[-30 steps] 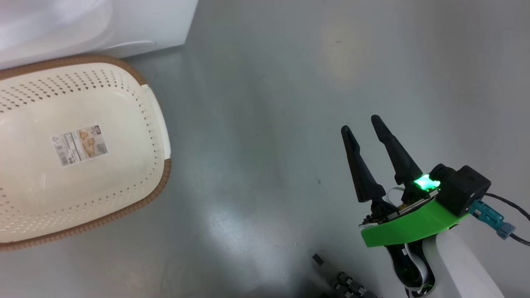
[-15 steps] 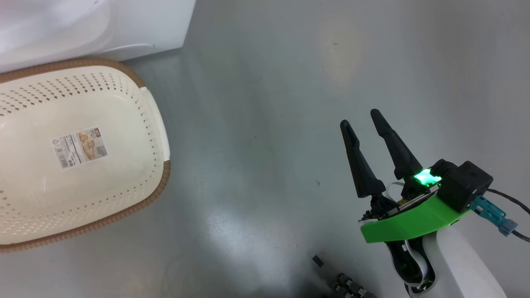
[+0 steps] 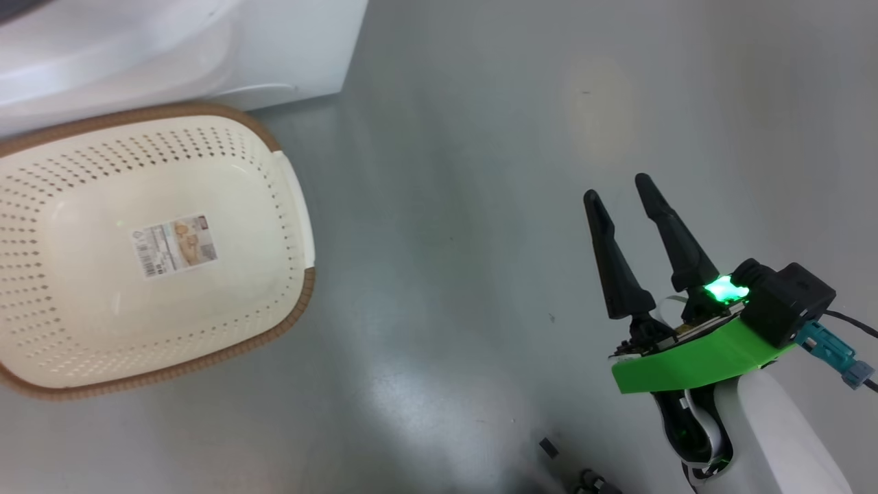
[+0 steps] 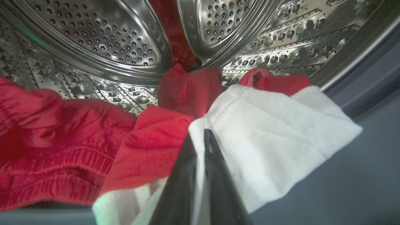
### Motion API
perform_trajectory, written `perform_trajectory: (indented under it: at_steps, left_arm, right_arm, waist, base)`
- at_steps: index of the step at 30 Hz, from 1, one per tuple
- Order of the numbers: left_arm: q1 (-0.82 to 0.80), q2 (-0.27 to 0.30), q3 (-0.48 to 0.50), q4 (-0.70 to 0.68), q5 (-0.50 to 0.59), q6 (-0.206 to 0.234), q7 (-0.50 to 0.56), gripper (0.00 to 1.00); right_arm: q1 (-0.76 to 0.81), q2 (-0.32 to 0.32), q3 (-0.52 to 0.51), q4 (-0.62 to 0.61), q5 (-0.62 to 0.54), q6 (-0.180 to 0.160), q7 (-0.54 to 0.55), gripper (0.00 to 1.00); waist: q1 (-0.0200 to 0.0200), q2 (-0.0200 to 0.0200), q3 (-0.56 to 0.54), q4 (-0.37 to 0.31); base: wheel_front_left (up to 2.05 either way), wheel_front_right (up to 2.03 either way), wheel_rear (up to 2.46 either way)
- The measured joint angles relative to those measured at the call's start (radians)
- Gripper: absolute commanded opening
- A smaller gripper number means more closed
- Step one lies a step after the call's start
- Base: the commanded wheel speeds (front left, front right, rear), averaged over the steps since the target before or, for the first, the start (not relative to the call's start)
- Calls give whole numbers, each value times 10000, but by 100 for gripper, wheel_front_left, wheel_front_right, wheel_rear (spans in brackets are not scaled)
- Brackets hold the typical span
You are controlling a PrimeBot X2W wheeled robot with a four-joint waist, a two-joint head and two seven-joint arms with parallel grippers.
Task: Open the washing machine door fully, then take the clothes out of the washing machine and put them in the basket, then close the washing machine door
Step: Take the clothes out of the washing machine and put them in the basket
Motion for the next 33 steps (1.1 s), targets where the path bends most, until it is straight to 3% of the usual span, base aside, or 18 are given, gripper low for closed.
perform_trajectory:
  at_steps: [8,15,25,33]
  left_arm:
    - [1826,-178,1315,-3150,-157,621,-4,0]
    - [4119,-1024,2876,-6004,888,871,-4,0]
    - [6264,-2207,4299,-8349,2136,479,-44,0]
    - [7372,-2947,5152,-10015,2499,146,-44,0]
  right_arm:
    - [20,-4,-309,33,-416,0,0,100]
    - [237,-12,-640,61,-690,0,0,100]
    - [489,-21,-936,163,-1043,-2,0,100]
    - [641,-23,-1183,153,-1126,-2,0,100]
  waist:
    - [0,0,-390,487]
    - [0,0,-750,1017]
    - [0,0,-1261,1519]
    - [-1,0,-1437,1824]
  base:
    - [0,0,0]
    - [0,0,0]
    - [0,0,0]
    - [0,0,0]
